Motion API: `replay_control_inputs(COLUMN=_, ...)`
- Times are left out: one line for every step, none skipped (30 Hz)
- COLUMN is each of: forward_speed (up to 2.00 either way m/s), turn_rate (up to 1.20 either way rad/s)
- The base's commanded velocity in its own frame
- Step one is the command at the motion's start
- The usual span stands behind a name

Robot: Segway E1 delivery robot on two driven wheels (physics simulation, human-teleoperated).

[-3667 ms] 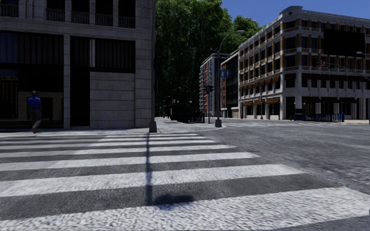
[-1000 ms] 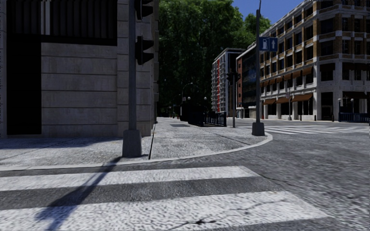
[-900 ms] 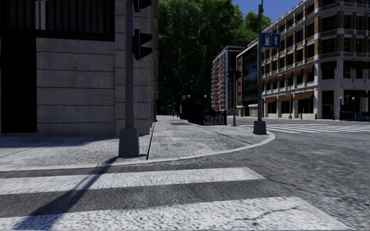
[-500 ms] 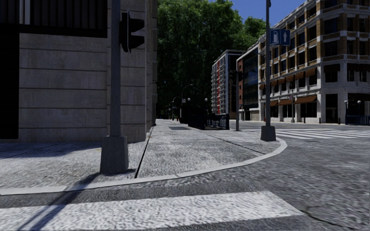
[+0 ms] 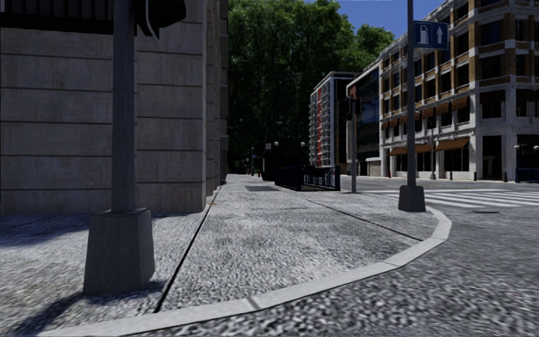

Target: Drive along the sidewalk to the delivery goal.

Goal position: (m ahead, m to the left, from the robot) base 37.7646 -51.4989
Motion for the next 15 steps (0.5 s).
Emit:
replay_control_inputs(forward_speed=1.74, turn_rate=0.00)
replay_control_inputs(forward_speed=1.72, turn_rate=0.00)
replay_control_inputs(forward_speed=1.72, turn_rate=0.00)
replay_control_inputs(forward_speed=1.71, turn_rate=0.00)
replay_control_inputs(forward_speed=1.71, turn_rate=0.00)
replay_control_inputs(forward_speed=1.71, turn_rate=0.00)
replay_control_inputs(forward_speed=1.71, turn_rate=0.00)
replay_control_inputs(forward_speed=1.71, turn_rate=0.00)
replay_control_inputs(forward_speed=1.71, turn_rate=0.00)
replay_control_inputs(forward_speed=1.71, turn_rate=0.00)
replay_control_inputs(forward_speed=1.71, turn_rate=0.00)
replay_control_inputs(forward_speed=1.71, turn_rate=0.00)
replay_control_inputs(forward_speed=1.70, turn_rate=0.00)
replay_control_inputs(forward_speed=1.70, turn_rate=0.00)
replay_control_inputs(forward_speed=1.70, turn_rate=0.00)
